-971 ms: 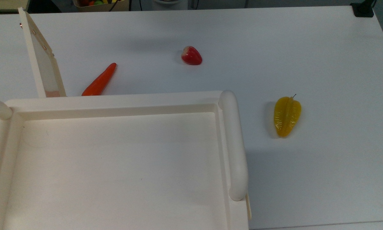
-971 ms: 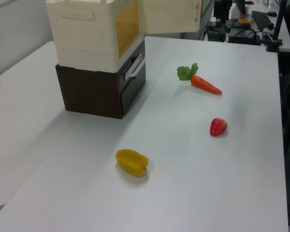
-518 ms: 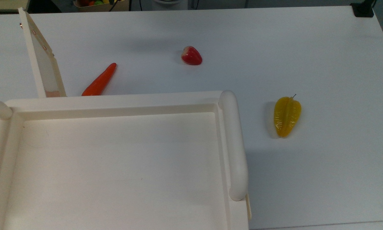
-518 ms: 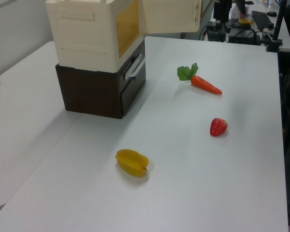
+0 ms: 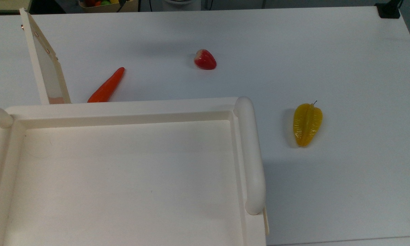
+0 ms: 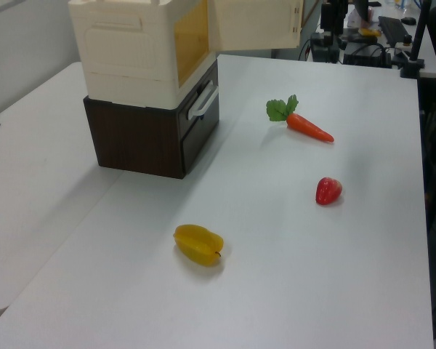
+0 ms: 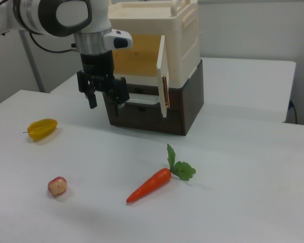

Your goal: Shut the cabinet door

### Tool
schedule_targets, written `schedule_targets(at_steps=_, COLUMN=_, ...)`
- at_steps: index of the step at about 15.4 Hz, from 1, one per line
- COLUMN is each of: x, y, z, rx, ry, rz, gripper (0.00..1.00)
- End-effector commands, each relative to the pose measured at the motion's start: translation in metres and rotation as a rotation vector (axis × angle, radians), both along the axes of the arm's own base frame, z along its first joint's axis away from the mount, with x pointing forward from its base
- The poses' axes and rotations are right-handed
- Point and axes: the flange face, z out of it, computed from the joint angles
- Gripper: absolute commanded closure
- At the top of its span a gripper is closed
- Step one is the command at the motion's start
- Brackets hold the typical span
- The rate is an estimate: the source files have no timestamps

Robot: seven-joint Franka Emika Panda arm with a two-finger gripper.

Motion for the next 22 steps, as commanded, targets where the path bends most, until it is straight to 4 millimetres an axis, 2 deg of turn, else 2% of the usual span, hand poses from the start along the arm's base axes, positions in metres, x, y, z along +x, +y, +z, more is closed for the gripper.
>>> schedule_targets(at_steps=1, x=-0.005, y=0.002, z=0.003, rx=0.008, ry=0.012, rz=0.012, gripper=0.0)
schedule_targets(at_steps=2, x=-0.005, y=0.001, z=0.004, rx=0.006, ry=0.01, rz=0.015, gripper=0.0)
schedule_targets(at_steps=4, x=-0.005, y=-0.001, z=0.004, rx=0.007, ry=0.011, rz=0.024, gripper=0.17)
schedule_targets(at_steps=6, x=-0.006, y=-0.002, z=0.005, rx=0.018, ry=0.009, rz=0.063, gripper=0.47)
schedule_targets(at_steps=7, x=-0.008, y=-0.002, z=0.007, rx=0.024, ry=0.005, rz=0.084, gripper=0.66)
schedule_targets(at_steps=8, x=-0.009, y=-0.005, z=0.009, rx=0.027, ry=0.003, rz=0.089, gripper=0.8)
schedule_targets(at_steps=9, x=-0.01, y=-0.007, z=0.01, rx=0.029, ry=0.0, rz=0.086, gripper=0.87)
schedule_targets(at_steps=12, x=-0.01, y=-0.008, z=0.014, rx=0.024, ry=-0.008, rz=0.089, gripper=0.9)
schedule_targets(at_steps=14, x=-0.011, y=-0.013, z=0.016, rx=0.026, ry=-0.013, rz=0.127, gripper=0.99)
schedule_targets(at_steps=17, x=-0.013, y=-0.022, z=0.022, rx=0.028, ry=-0.027, rz=0.192, gripper=1.0)
schedule_targets(at_steps=22, x=-0.009, y=-0.025, z=0.019, rx=0.027, ry=-0.03, rz=0.327, gripper=1.0)
